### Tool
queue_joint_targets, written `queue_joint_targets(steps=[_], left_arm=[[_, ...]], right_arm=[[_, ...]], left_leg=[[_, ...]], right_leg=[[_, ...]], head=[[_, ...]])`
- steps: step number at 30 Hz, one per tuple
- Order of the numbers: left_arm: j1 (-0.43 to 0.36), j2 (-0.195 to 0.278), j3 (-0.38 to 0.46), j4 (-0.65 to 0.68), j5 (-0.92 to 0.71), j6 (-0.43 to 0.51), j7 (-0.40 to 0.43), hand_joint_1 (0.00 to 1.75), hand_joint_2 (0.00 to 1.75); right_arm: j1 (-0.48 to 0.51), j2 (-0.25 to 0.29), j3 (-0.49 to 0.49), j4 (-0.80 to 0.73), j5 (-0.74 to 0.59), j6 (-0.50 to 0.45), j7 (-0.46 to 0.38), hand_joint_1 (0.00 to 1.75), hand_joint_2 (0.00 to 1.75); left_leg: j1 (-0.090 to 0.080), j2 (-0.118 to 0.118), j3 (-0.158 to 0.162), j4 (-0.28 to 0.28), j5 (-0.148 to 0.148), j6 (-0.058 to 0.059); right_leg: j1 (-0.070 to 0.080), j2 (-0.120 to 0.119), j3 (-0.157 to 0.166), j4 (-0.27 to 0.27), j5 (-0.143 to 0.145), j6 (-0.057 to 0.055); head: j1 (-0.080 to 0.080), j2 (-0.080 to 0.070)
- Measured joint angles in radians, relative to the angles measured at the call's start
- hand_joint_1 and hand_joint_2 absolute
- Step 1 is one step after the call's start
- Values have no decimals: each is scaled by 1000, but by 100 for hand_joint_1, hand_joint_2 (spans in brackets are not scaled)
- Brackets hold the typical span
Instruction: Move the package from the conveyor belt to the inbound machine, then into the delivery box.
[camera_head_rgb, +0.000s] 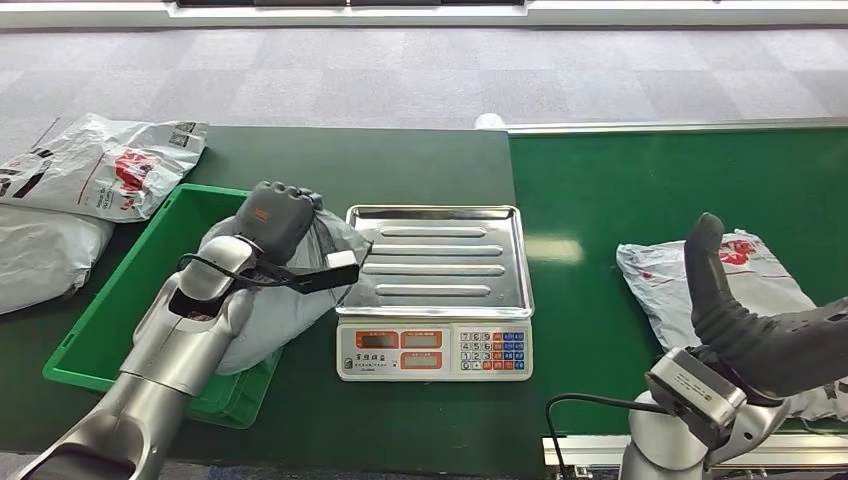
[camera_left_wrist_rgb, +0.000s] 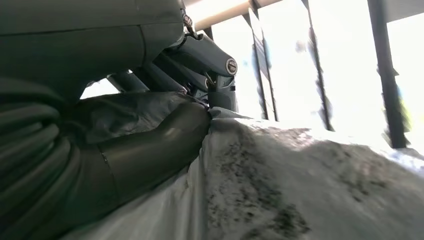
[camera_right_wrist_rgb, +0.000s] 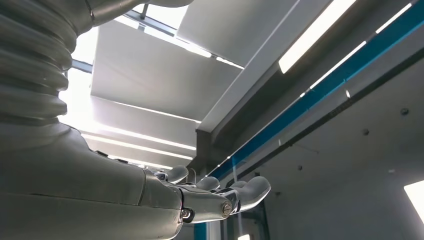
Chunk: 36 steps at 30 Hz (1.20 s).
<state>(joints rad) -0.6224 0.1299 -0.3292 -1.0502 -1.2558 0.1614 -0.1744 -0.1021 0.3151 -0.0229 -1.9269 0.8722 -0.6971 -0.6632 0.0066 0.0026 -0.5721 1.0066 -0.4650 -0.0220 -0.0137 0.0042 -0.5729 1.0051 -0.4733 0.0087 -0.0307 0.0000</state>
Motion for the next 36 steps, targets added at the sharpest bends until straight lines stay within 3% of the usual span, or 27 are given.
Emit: queue_joint_targets(steps=[1,3,8,20,26,27,29,31,33,36], left_arm=[[3,-11,26,-44,-42,110,58,175,175],[-6,-26,77,-130,-80,199,113,175,175],[-7,-51,153,-259,-106,116,122,175,175],[-17,-92,201,-281,-147,137,109,175,175],[-31,-91,201,-257,-167,165,214,175,175],[-33,-87,200,-251,-167,168,245,168,175],[-37,-76,194,-238,-167,170,301,81,175],[-44,-61,177,-222,-167,170,359,0,87],[-55,-40,145,-200,-167,165,431,0,0],[-79,-17,101,-157,-168,140,502,0,0]], right_arm=[[5,0,1,-8,12,0,12,0,175],[10,0,3,-22,30,0,30,0,175],[10,0,5,-36,56,0,52,0,175],[14,0,3,-54,70,0,60,0,175],[14,0,2,-55,70,0,62,0,175],[14,0,2,-55,70,0,62,0,175],[14,0,2,-55,70,0,62,0,175],[15,0,2,-56,71,0,62,0,175],[15,0,2,-57,72,0,62,0,175],[16,0,2,-58,76,0,62,0,175]], left_leg=[[0,0,-1,0,0,0],[0,0,-2,0,0,0],[0,0,-2,0,0,0],[0,0,-2,0,0,0],[0,0,-2,0,0,0],[0,0,-2,0,0,0],[0,0,-2,0,0,0],[0,0,-2,0,0,0],[0,0,-2,0,0,0],[0,0,-2,0,0,0]], right_leg=[[0,0,-1,0,0,0],[0,0,-1,0,0,0],[0,0,-1,0,0,0],[0,0,-1,0,0,0],[0,0,-1,0,0,0],[0,0,-1,0,0,0],[0,0,-1,0,0,0],[0,0,-1,0,0,0],[0,0,-1,0,0,0],[0,0,-1,0,0,0]], head=[[0,0],[0,0],[0,0],[0,0],[0,0],[0,0],[0,0],[0,0],[0,0],[0,0]])
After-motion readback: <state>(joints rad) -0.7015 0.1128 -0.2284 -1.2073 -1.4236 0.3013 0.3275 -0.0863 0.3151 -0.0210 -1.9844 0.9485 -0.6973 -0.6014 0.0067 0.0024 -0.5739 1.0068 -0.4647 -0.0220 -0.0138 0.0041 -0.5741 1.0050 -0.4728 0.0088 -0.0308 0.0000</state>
